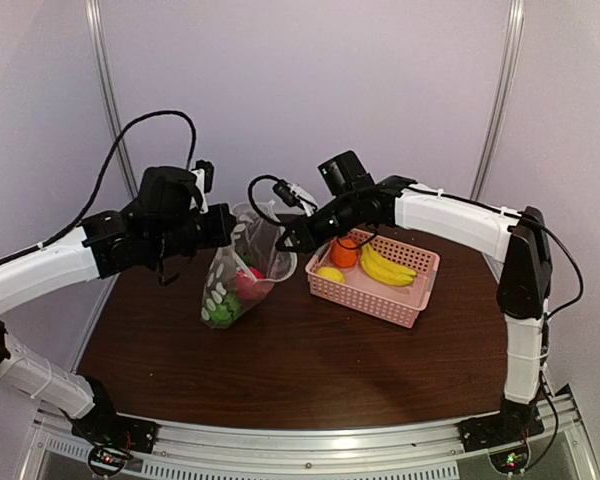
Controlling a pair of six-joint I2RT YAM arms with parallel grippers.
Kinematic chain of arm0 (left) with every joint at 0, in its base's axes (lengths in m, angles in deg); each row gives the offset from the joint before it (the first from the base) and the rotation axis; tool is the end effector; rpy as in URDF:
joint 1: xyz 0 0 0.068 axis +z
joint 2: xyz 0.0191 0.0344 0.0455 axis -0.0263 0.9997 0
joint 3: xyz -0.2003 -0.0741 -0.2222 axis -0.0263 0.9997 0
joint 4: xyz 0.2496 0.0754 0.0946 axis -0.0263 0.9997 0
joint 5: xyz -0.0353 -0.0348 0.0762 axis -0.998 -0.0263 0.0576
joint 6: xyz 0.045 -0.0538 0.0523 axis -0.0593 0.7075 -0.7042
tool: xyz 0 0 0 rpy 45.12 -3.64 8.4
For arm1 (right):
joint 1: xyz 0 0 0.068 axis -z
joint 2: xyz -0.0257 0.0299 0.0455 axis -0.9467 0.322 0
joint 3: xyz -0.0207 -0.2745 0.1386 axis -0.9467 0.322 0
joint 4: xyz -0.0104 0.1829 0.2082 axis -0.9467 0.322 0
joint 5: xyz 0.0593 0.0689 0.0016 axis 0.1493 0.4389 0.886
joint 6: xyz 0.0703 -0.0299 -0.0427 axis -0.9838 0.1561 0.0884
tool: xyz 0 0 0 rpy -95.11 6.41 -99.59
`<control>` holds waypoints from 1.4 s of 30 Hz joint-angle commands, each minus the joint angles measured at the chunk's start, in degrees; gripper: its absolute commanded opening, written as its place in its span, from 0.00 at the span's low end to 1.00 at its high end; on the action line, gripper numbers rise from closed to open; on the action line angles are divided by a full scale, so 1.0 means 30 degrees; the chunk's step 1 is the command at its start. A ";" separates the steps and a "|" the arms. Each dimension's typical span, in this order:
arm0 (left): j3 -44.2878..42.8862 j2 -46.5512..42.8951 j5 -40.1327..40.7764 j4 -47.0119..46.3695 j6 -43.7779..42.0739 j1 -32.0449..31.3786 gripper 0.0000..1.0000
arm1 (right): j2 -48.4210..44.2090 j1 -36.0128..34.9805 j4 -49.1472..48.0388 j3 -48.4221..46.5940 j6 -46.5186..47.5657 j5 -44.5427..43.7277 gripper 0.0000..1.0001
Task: Place the food in the zip-top bag and seal the zipper
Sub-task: Adjust the zipper food storage bag at the center of the board, then adjust the bin at the center of the board.
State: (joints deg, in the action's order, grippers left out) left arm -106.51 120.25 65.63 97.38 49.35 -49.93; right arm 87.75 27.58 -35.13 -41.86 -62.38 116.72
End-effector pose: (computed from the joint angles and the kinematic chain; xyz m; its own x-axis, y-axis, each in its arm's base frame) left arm 0.2395 -0.2290 0.3717 -0.5231 -0.3095 -0.7941 0.2023 0.8600 -0.4685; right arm 0.3450 0.3945 0.3243 -0.5403 -0.4008 -0.7399 -0.8411 0.2850 0.4598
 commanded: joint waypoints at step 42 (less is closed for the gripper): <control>-0.0614 0.1214 -0.2795 0.1195 -0.0391 0.0057 0.00 | 0.3624 1.0885 0.7426 -0.1194 1.3188 -0.7258 0.28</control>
State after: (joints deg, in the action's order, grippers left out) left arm -109.57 125.85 57.50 102.93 47.45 -49.93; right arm 98.97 60.25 -15.65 -45.83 -23.14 93.53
